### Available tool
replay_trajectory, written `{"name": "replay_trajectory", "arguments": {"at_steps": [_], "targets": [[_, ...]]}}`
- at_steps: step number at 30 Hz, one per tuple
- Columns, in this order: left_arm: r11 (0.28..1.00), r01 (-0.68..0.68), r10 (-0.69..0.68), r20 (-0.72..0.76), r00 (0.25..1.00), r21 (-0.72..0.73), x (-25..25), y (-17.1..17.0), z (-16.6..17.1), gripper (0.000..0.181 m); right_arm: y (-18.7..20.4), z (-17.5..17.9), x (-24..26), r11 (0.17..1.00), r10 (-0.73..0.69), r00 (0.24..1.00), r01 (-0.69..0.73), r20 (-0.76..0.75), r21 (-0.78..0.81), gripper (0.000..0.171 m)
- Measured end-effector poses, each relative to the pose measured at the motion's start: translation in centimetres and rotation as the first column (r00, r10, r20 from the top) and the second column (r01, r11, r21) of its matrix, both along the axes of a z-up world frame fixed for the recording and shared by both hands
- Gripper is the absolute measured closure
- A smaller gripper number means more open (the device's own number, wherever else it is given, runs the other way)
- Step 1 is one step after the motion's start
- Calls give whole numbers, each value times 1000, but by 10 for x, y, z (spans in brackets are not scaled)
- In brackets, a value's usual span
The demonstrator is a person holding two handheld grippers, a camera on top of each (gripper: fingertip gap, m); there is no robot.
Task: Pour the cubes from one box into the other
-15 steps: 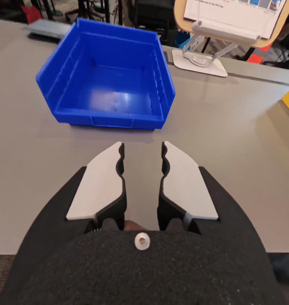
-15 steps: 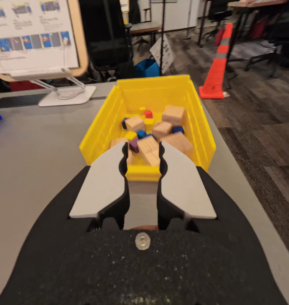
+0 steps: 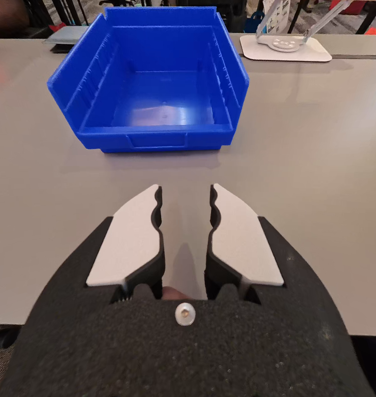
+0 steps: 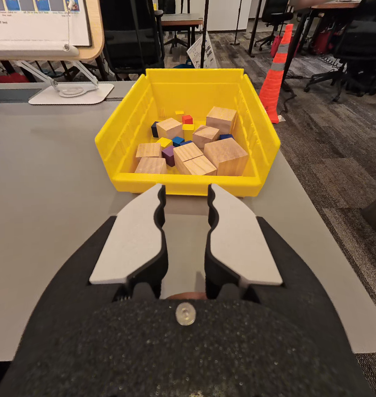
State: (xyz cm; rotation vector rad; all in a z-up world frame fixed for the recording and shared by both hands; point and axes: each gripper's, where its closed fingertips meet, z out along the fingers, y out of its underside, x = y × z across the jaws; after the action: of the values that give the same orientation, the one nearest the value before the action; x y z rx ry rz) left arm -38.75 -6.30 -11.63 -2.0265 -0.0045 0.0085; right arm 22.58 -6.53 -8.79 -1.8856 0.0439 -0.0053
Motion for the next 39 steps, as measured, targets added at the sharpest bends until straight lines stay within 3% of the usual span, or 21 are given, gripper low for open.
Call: {"name": "replay_trajectory", "arguments": {"at_steps": [5, 22, 26, 28, 31, 33, 36, 39], "targets": [[1000, 3, -3, 21, 1000, 27, 3, -1, 12, 137, 2, 7, -6, 1000, 12, 997, -14, 73, 25, 134], [1000, 14, -16, -45, 999, -24, 4, -1, -3, 137, 5, -1, -8, 999, 37, 999, -37, 19, -6, 134], [996, 75, -76, -44, 996, -38, 23, -1, -5, 135, 7, 2, -2, 1000, 27, 1000, -27, 13, 9, 134], [984, 169, -170, -18, 985, -49, 60, 0, 0, 136, 20, 26, 15, 999, -13, 1000, 12, 21, 48, 130], [936, 352, -352, 23, 936, -17, 154, 8, 26, 132, 44, 86, 36, 989, -35, 999, 32, 23, 142, 120], [897, 442, -442, -6, 897, 15, 225, 14, 42, 129, 58, 103, 53, 984, -75, 997, 69, 28, 166, 121], [826, 563, -564, 29, 825, 17, 337, 19, 49, 121, 70, 77, 63, 988, -53, 992, 68, -115, 135, 119], [797, 603, -603, 86, 793, 21, 431, 32, 40, 121, 69, 35, 91, 991, -117, 988, 123, -96, 60, 120]]}}
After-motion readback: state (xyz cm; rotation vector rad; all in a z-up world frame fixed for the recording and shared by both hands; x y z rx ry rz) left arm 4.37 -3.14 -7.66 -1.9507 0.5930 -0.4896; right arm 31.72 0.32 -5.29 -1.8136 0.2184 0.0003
